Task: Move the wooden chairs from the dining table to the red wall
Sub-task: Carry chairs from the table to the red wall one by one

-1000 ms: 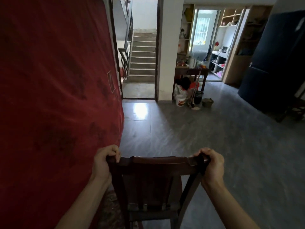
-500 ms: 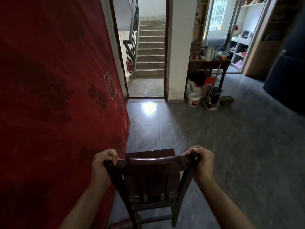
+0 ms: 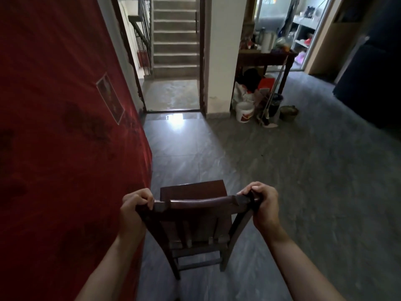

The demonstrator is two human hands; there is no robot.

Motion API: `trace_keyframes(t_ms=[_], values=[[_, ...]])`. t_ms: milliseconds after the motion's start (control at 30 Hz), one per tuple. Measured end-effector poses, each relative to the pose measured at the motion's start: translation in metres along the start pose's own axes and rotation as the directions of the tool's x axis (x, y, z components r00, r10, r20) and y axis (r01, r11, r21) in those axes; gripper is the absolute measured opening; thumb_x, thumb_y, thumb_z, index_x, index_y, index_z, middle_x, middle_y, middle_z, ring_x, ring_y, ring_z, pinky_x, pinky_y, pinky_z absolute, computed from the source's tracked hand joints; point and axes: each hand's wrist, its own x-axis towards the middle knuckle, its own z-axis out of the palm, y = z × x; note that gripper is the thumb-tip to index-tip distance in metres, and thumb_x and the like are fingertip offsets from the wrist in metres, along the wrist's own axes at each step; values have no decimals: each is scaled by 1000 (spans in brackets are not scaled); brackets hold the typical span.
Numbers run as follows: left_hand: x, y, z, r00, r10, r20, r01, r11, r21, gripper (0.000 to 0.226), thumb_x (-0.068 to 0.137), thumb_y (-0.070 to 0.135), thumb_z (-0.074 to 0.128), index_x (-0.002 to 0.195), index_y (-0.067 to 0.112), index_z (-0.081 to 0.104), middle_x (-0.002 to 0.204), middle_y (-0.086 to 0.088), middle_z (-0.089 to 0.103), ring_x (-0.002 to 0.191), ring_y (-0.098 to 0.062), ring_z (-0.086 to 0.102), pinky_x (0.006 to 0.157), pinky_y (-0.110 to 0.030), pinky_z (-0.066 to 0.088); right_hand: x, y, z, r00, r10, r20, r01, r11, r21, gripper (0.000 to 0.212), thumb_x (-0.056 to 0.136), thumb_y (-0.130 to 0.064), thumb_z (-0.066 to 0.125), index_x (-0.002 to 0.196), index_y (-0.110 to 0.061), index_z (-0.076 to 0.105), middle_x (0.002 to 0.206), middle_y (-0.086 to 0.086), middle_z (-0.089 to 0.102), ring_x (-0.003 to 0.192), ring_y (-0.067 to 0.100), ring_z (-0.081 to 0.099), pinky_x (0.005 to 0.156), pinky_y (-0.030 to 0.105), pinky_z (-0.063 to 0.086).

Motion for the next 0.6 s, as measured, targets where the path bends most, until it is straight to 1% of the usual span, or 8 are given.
trace_keyframes(t_ms=[67, 133, 200, 267, 333, 400, 467, 600], values=[[20, -15, -1, 1000, -14, 1, 14, 1000, 9, 16, 60, 15, 41, 56, 1, 48, 60, -26, 38, 64, -42, 37, 63, -57, 15, 17, 15, 3, 1000, 23, 2, -23, 1000, 4, 28, 75, -9, 46, 56, -1, 65, 59, 22, 61, 62, 38, 62, 65, 37, 48], [37, -25, -3, 999, -38, 0, 38, 999, -7, 18, 60, 14, 41, 58, -3, 48, 59, -43, 37, 65, -46, 40, 64, -57, 16, 31, 26, 7, 999, 41, -7, -41, 999, 8, 27, 74, -10, 46, 57, 2, 64, 61, 25, 59, 62, 37, 62, 65, 35, 48], [51, -34, -8, 998, -63, 4, 63, 998, -24, 18, 60, 13, 41, 59, -4, 48, 60, -48, 38, 65, -44, 42, 62, -55, 17, 39, 38, 12, 999, 47, 0, -47, 999, -3, 28, 73, -10, 45, 57, 1, 64, 60, 25, 60, 61, 36, 63, 64, 32, 49], [61, -44, -11, 997, -80, 14, 80, 996, -36, 16, 60, 12, 42, 55, -2, 48, 54, -34, 42, 62, -39, 41, 59, -48, 21, 43, 47, 14, 999, 48, 10, -48, 999, -9, 28, 73, -10, 45, 56, -2, 66, 60, 22, 62, 61, 35, 63, 63, 30, 49], [67, -52, -15, 995, -97, 25, 98, 994, -48, 16, 60, 12, 42, 52, -2, 46, 49, -16, 43, 59, -35, 39, 60, -48, 21, 43, 55, 14, 999, 53, 13, -53, 999, -13, 29, 74, -11, 44, 56, -4, 66, 60, 21, 64, 62, 34, 63, 64, 31, 49], [70, -57, -18, 993, -107, 44, 109, 993, -42, 16, 59, 12, 42, 53, -1, 45, 48, -8, 45, 57, -32, 41, 58, -44, 24, 41, 60, 14, 998, 56, 11, -56, 998, -4, 29, 73, -12, 45, 56, -5, 67, 60, 19, 65, 62, 33, 64, 64, 31, 50], [71, -60, -20, 992, -110, 67, 112, 993, -26, 16, 60, 13, 42, 54, -1, 45, 49, -7, 46, 56, -30, 43, 57, -40, 28, 38, 62, 12, 998, 55, 17, -56, 998, 6, 30, 74, -12, 44, 56, -6, 67, 60, 16, 65, 62, 32, 65, 64, 29, 51], [53, -62, -26, 990, -117, 77, 118, 993, -17, 16, 61, 12, 43, 54, -2, 44, 52, -13, 42, 55, -30, 42, 57, -41, 28, 14, 64, 3, 998, 69, 12, -69, 998, -12, 27, 73, -13, 46, 55, -7, 65, 61, 15, 65, 62, 30, 64, 64, 28, 51]])
